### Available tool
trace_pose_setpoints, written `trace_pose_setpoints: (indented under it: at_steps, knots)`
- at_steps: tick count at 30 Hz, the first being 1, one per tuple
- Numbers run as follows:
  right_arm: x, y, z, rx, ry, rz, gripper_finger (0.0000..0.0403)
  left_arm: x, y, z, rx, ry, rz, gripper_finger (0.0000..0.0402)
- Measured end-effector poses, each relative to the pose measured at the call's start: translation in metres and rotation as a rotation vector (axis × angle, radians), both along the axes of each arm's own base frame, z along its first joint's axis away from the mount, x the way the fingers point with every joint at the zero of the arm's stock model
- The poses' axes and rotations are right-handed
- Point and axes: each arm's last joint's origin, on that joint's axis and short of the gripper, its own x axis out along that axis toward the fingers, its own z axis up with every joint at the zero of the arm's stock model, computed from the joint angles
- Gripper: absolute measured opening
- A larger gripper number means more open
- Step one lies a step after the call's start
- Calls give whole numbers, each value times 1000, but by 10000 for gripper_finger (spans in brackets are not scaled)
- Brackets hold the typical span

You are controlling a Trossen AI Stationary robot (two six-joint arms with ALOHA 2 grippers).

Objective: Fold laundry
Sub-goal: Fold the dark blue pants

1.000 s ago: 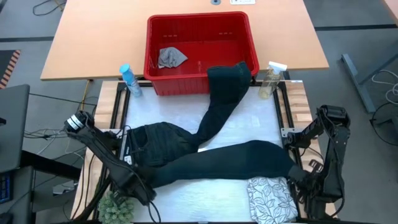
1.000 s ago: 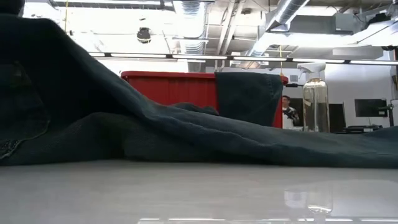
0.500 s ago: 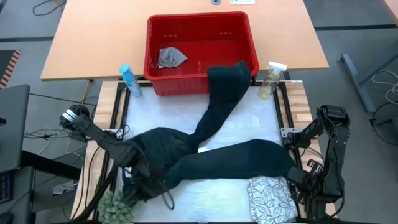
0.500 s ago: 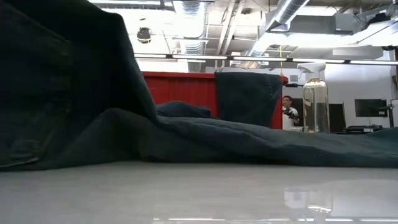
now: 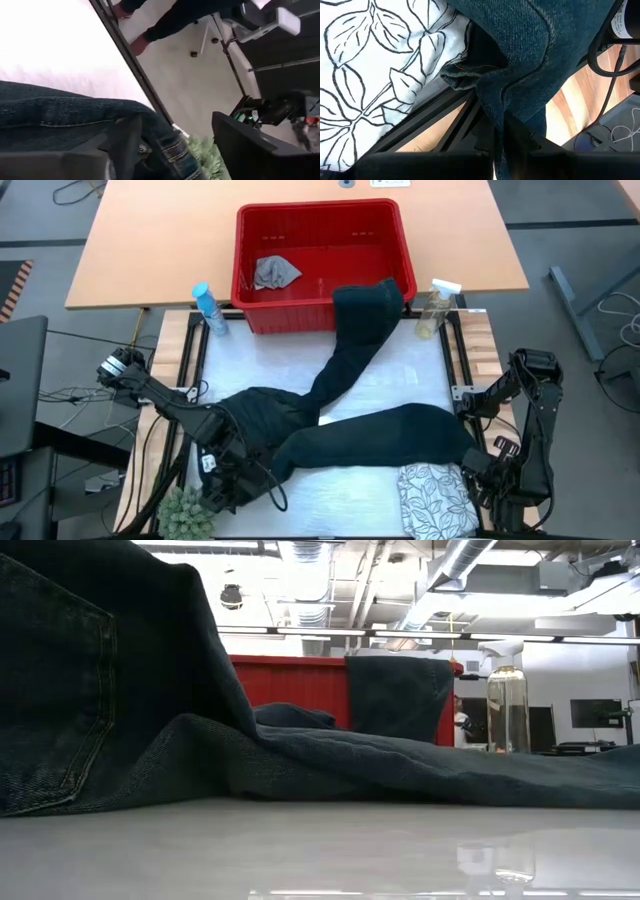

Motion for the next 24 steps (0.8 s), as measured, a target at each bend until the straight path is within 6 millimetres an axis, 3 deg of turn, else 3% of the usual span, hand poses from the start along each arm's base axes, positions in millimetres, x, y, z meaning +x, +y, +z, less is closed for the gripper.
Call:
trace_pose_setpoints:
  at_steps: [6,14,20,24]
  knots:
    - [0,-1,0,-8,-4,1,59,8,-8,11,-164,-98,-70,255]
    - [0,-1,0,-14,-4,-7,59,15,3,12,-187,-49,10,245]
    - [0,-1,0,-16,-3,-10,59,20,33,25,-147,-91,186,239]
    - [0,-1,0,-17,-3,-10,59,5,65,42,47,-185,415,228]
